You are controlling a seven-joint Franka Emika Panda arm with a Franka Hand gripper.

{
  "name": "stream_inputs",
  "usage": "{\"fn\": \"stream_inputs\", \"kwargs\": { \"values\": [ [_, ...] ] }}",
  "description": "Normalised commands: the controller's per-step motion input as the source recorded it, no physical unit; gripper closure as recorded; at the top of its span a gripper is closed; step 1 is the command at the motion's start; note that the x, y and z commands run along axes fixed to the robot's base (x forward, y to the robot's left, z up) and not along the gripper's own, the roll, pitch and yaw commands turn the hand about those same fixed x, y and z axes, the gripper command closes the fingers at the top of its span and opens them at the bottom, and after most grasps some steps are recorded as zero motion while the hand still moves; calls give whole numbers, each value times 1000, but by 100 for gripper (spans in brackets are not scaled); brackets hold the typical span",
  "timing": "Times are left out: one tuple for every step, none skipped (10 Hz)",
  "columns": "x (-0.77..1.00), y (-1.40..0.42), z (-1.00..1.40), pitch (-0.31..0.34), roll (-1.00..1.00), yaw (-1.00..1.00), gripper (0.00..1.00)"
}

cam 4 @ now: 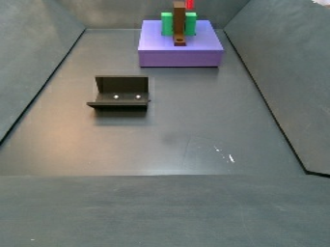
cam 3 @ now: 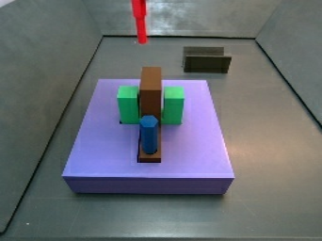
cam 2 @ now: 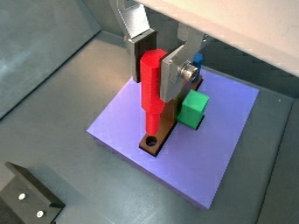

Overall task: Pick up the red object. Move up. Move to above the board. Insert the red object.
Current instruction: Insert the red object.

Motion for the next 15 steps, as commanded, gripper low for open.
{"fn": "stream_inputs", "kwargs": {
  "values": [
    [-86,151,-117,-36,-281,0,100],
    [0,103,-57,0,-336,197,100],
    [0,106,-111,0,-329,283,100],
    [34,86,-171,0,-300,314,100],
    [6,11,-363,-27,-163,360,100],
    [0,0,-529,-87,-9,317,100],
    [77,-49,-506,-131,19,226,100],
    [157,-129,-471,-96,33,177,100],
    [117,-137,-426,-90,19,171,100],
    [186,-220,-329,-51,14,160,100],
    [171,-186,-237,-50,64,94,100],
    [160,-120,-197,-21,84,54,100],
    [23,-60,-197,-23,89,31,100],
    [114,-31,-46,0,197,0,100],
    [180,-77,-74,-16,206,0,100]
  ]
}}
